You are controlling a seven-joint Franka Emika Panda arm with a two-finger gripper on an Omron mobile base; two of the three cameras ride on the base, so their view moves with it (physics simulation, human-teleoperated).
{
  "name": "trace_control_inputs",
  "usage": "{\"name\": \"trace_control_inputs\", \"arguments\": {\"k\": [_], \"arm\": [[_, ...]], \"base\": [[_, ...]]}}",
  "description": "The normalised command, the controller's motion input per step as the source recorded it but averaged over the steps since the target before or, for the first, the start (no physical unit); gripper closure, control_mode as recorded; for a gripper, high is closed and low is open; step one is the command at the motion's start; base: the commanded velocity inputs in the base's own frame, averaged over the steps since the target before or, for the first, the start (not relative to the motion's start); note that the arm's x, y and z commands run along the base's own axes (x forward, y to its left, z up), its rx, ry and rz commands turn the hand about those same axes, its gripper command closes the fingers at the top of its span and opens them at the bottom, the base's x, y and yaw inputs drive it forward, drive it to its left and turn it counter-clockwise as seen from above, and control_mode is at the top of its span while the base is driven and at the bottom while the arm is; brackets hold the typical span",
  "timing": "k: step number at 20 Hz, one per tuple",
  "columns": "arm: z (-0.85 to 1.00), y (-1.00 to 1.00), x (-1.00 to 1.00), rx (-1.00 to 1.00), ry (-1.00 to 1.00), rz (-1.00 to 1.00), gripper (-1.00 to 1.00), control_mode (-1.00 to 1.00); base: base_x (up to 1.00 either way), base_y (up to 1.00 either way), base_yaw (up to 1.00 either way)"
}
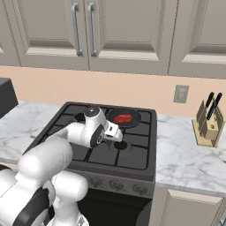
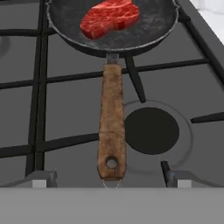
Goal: Pick up the pan with the steak in it and place it on the dining table. Then place the steak on the plate.
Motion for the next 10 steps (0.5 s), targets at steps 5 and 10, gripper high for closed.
{"name": "trace_control_inputs", "arguments": {"k": [5,10], "arm": [[-0.26,-0.09,0.27,-0.01,-0.03,-0.02,-1.0,-1.0],[-0.33,-0.05,0.2,0.0,0.0,-0.01,-1.0,-1.0]], "base": [[0.0,0.0,0.0],[0.0,0.0,0.0]]}}
